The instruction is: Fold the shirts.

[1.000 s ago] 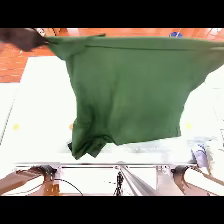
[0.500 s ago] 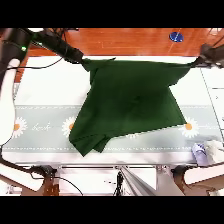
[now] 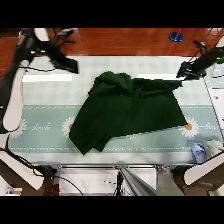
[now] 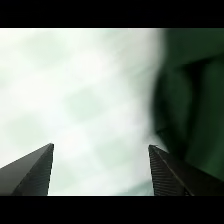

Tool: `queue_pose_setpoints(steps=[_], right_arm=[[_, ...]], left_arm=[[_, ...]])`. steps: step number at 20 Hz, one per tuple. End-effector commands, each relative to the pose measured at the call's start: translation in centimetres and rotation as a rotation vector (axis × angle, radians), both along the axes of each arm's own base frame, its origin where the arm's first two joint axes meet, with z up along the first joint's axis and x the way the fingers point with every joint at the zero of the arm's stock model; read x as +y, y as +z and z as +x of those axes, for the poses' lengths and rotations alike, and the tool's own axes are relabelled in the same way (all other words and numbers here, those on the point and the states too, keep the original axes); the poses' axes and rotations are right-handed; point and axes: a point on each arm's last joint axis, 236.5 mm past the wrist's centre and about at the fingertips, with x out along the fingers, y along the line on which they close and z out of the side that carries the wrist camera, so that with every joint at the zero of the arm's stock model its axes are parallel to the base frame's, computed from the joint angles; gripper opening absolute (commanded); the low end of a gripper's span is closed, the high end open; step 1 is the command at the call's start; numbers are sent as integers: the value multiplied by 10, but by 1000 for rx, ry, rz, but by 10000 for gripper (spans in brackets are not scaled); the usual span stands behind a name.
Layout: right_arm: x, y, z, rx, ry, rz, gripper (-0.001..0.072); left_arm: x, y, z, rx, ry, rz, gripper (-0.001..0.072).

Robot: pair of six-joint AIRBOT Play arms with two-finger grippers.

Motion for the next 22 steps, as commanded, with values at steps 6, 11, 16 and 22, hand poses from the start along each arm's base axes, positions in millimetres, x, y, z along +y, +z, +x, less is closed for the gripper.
queue_pose_setpoints(steps=[6, 11, 16, 22], right_arm=[[-53, 4, -100, 78, -207, 107, 500], [-27, -11, -142, 76, -252, 268, 533], [-25, -10, -151, 25, -248, 221, 532], [-24, -4, -157, 15, -240, 204, 533]], left_arm=[[55, -15, -144, 393, 307, -239, 720], [22, -56, -267, 499, 309, -308, 720], [-12, -72, -322, 625, 305, -437, 720], [-17, -91, -331, 637, 345, -441, 719]])
